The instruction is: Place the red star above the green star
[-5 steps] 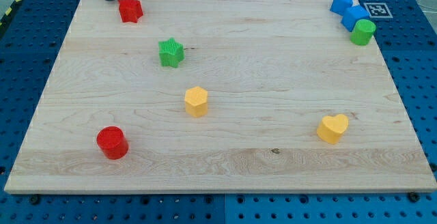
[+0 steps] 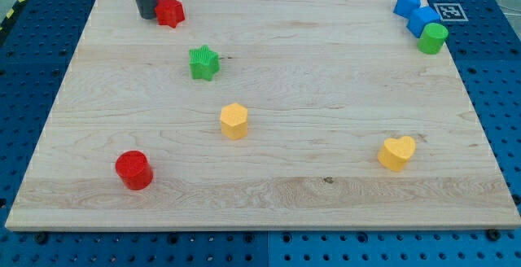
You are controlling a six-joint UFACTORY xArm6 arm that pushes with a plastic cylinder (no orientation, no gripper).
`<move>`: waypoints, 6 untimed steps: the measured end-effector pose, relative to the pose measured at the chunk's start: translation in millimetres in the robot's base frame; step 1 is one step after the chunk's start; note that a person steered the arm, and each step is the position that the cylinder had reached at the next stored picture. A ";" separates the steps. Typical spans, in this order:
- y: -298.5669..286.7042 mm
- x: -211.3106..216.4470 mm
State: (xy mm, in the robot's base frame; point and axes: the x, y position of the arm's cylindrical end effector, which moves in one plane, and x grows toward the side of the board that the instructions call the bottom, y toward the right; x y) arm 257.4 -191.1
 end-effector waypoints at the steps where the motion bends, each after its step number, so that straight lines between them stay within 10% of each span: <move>1: 10.7 -1.4; 6: 55.0 -12.1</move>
